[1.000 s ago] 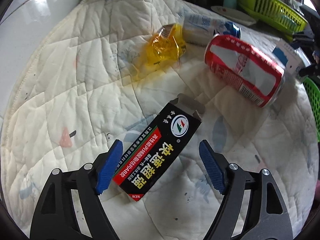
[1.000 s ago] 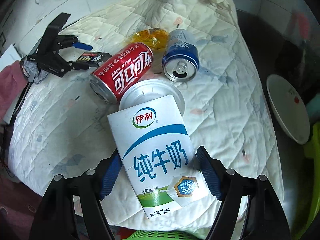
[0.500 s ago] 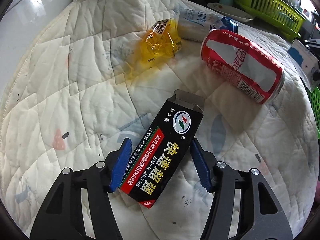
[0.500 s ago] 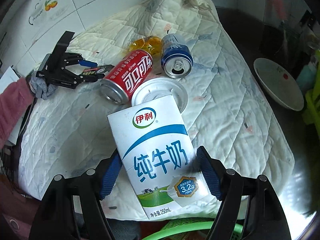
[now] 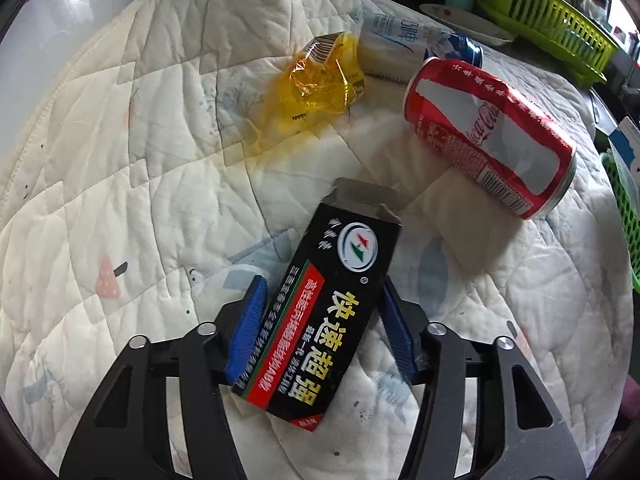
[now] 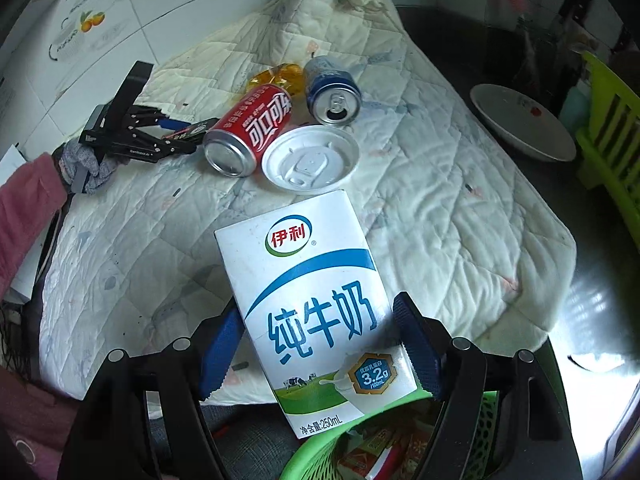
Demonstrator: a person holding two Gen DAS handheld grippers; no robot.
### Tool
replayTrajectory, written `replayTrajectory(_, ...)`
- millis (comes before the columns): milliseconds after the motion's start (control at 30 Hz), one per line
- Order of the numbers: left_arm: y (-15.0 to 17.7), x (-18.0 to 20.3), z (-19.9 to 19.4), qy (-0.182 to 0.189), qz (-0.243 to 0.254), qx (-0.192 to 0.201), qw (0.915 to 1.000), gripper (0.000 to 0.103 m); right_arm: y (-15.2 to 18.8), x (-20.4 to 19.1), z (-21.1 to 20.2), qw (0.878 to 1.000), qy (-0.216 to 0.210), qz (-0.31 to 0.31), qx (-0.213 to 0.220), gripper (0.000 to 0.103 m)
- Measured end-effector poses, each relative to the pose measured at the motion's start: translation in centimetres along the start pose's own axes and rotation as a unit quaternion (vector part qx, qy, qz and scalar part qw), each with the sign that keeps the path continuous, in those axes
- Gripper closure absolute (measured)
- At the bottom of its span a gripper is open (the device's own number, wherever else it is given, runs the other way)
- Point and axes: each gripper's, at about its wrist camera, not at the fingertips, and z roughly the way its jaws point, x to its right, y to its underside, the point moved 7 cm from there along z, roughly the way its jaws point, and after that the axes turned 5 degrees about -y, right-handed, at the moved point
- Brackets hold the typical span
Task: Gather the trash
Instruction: 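Carry the milk carton and glue box to the green basket and release both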
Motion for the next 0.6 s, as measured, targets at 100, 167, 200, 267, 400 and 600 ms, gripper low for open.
replayTrajectory(100, 0.4, 1.1, -1.0, -0.013, -0.003, 0.008, 0.9999, 0.055, 0.6, 0.4, -1.0, 1.0, 0.016, 0.012, 0.01, 0.031)
replayTrajectory(167, 0.8, 2.0, -1.8, -0.019, -0.009, 0.015, 0.9997, 0.056, 1.2, 0.8, -1.8, 0.999, 0.023, 0.022, 0.015, 0.031)
replayTrajectory(200, 1.0, 2.5, -2.4, -0.021, -0.016, 0.021, 0.9994, 0.056, 1.6, 1.0, -2.3, 0.999, 0.032, 0.025, 0.019, 0.031)
replayTrajectory(267, 1.4, 3.4, -3.6, -0.028, -0.03, 0.029, 0.9988, 0.056, 2.6, 1.7, -3.5, 0.998, 0.047, 0.037, 0.023, 0.031)
replayTrajectory(400, 1.7, 4.4, -6.2, -0.029, -0.061, 0.039, 0.997, 0.057, 4.7, 2.8, -5.5, 0.995, 0.084, 0.052, 0.027, 0.031)
replayTrajectory(600, 2.8, 8.0, -10.3, -0.022, -0.066, 0.06, 0.9958, 0.057, 9.6, 5.0, -7.0, 0.988, 0.132, 0.085, 0.01, 0.031)
